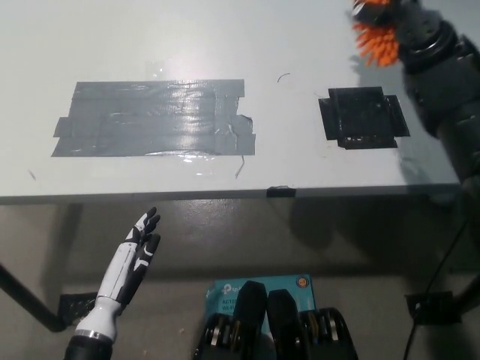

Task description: A person hands an oraange duster to the robot and the robot grabs it with its right hand and places it on the black marked spot infron tof it on the desk

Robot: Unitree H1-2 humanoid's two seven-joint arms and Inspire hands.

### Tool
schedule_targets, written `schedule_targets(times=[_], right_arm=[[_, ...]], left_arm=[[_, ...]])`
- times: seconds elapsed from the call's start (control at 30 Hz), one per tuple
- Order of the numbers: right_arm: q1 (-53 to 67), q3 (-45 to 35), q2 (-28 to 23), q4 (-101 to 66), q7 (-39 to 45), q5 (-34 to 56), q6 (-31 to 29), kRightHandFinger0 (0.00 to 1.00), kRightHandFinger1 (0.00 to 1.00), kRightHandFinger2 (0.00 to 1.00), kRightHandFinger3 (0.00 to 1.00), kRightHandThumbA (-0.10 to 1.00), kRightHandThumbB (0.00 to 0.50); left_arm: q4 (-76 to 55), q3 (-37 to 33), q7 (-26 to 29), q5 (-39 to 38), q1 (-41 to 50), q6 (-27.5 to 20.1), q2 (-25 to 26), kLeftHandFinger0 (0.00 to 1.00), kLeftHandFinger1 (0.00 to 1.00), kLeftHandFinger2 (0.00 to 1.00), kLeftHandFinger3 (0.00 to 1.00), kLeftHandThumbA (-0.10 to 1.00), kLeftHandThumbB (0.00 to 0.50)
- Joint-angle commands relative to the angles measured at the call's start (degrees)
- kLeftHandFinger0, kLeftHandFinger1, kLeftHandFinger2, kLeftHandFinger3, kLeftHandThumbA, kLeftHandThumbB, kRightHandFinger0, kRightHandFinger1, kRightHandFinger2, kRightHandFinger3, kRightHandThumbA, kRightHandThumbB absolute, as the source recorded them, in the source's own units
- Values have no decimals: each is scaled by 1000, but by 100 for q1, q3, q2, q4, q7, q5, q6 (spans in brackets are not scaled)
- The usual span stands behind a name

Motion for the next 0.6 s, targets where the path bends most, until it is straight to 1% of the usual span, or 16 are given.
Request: schedule_targets(times=[0.0, 0.03, 0.07, 0.13, 0.17, 0.23, 0.27, 0.3, 0.37, 0.4, 0.43, 0.5, 0.57], right_arm=[[-49, 121, -285, -423, 159, -33, -60, 150, 671, 987, 935, -100, 192], [7, 137, -315, -467, 201, -32, -42, 137, 659, 987, 951, -100, 187], [62, 170, -355, -496, 275, -45, -20, 135, 678, 1000, 970, -100, 187], [199, 220, -433, -622, 427, -54, 47, 164, 728, 1000, 1000, -100, 176], [314, 262, -504, -730, 551, -61, 95, 193, 762, 1000, 1000, -100, 186], [410, 302, -556, -803, 619, -71, 125, 187, 757, 1000, 1000, -100, 188], [463, 336, -583, -814, 635, -92, 106, 210, 776, 1000, 1000, -100, 186], [516, 378, -602, -792, 629, -127, 74, 244, 779, 1000, 1000, -100, 187], [642, 441, -582, -633, 578, -150, 2, 199, 725, 1000, 943, -100, 180], [672, 436, -564, -569, 585, -125, -24, 197, 728, 1000, 941, -100, 190], [712, 425, -554, -540, 597, -91, -56, 204, 740, 1000, 944, -100, 195], [874, 400, -516, -611, 636, -21, -75, 217, 750, 1000, 995, -100, 194], [895, 434, -484, -599, 644, -44, -56, 220, 741, 1000, 999, -100, 200]], left_arm=[[-116, 28, -10, -12, -60, -134, 18, 1000, 1000, 1000, 1000, 1000, 177], [-127, 30, -8, -10, -59, -121, 19, 1000, 1000, 1000, 1000, 1000, 177], [-108, 33, -2, -20, -71, -158, 17, 1000, 1000, 1000, 1000, 1000, 169], [-69, 34, 3, -37, -95, -227, 13, 1000, 1000, 1000, 1000, 1000, 159], [-27, 32, 6, -41, -139, -261, 10, 1000, 1000, 1000, 1000, 1000, 162], [-20, 25, 3, -41, -150, -249, 1, 1000, 1000, 1000, 1000, 1000, 165], [-20, 21, -4, -42, -158, -232, -1, 1000, 1000, 1000, 1000, 1000, 169], [-21, 19, -3, -29, -167, -209, 0, 1000, 1000, 1000, 1000, 1000, 171], [-21, 27, 3, -17, -180, -187, 14, 1000, 1000, 1000, 1000, 1000, 169], [-6, 32, 1, -29, -183, -202, 17, 1000, 1000, 1000, 1000, 1000, 167], [6, 30, 2, -34, -181, -213, 12, 1000, 1000, 1000, 1000, 1000, 167], [-16, 13, 1, -18, -158, -167, -12, 1000, 1000, 1000, 1000, 1000, 174], [-47, 14, 1, 5, -167, -94, -9, 1000, 1000, 1000, 1000, 1000, 184]])
